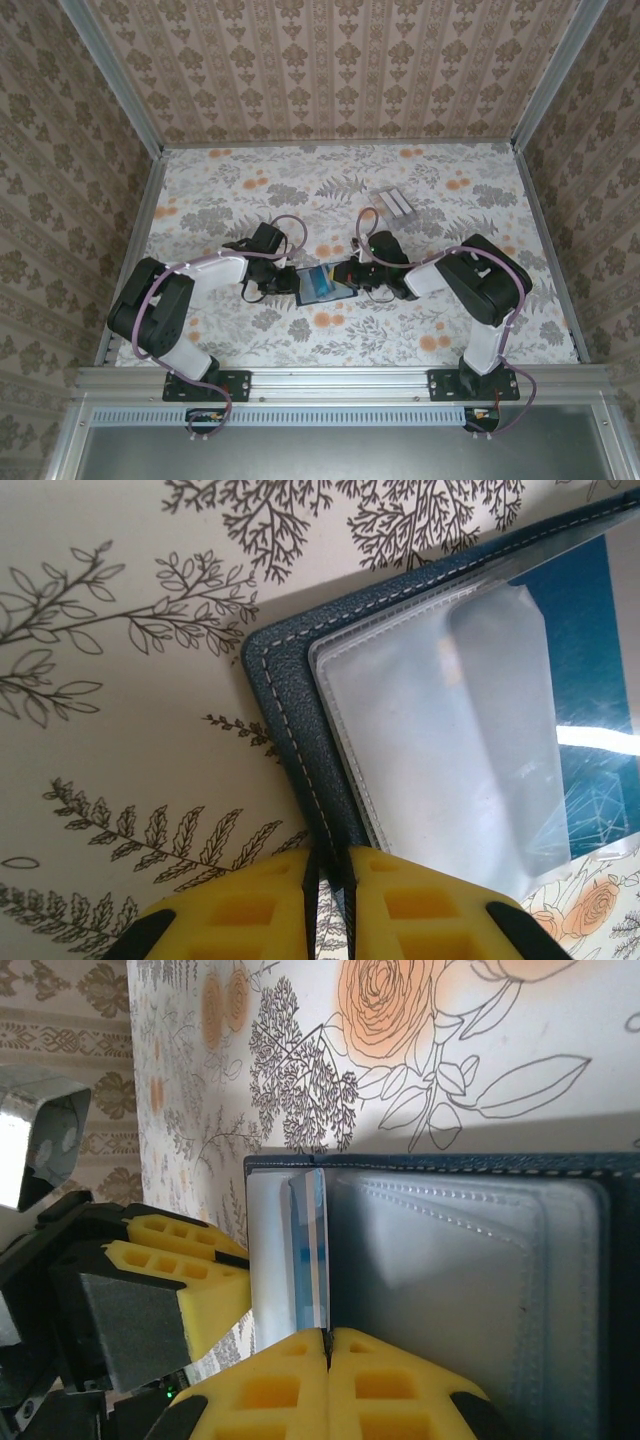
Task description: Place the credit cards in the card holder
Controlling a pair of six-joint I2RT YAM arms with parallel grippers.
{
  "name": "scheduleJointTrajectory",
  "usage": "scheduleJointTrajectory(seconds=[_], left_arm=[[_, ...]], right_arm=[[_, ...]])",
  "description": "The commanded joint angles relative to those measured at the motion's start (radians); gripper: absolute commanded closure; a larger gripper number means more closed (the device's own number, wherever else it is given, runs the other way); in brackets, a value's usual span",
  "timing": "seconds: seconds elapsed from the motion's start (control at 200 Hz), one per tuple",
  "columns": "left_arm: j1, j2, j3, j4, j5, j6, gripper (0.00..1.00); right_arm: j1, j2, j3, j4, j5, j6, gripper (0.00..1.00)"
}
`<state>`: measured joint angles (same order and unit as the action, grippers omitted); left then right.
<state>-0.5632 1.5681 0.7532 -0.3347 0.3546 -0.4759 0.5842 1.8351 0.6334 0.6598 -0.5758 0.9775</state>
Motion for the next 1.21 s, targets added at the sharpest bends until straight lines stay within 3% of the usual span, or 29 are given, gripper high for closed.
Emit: scheduleJointTrajectory(seconds=[0.0,0.42,0.56,0.92,1.07,1.2], left_arm=[[-0.009,-0.005,-0.015,-0.005,0.012,-0.014,0.83],[-0.009,-0.027,-0.048,0.063,0.063,-0.075,0.86],[-0.009,-0.016,-0.061,0.145,0.146,-0.114,0.87],[-0.006,-0.031,-0.083,0.153,0.133,-0.136,0.87],[0.009,-0.031,-0.075,0.127,0.134,-0.124,0.87],[0.012,-0.045,-0.087,0.138,0.121,-0.122,0.86]], right_arm=[[0.035,0.01,-0.03,0.021,0.068,0.037,0.98],[0.139,-0.048,-0.061,-0.012,0.294,0.114,0.92],[0.16,-0.033,-0.04,-0.003,0.302,0.118,0.91],[0.184,-0.041,-0.033,-0.034,0.307,0.099,0.86],[0.184,-0.121,-0.054,-0.144,0.353,0.034,0.75],[0.177,-0.209,-0.042,-0.293,0.397,-0.061,0.71]])
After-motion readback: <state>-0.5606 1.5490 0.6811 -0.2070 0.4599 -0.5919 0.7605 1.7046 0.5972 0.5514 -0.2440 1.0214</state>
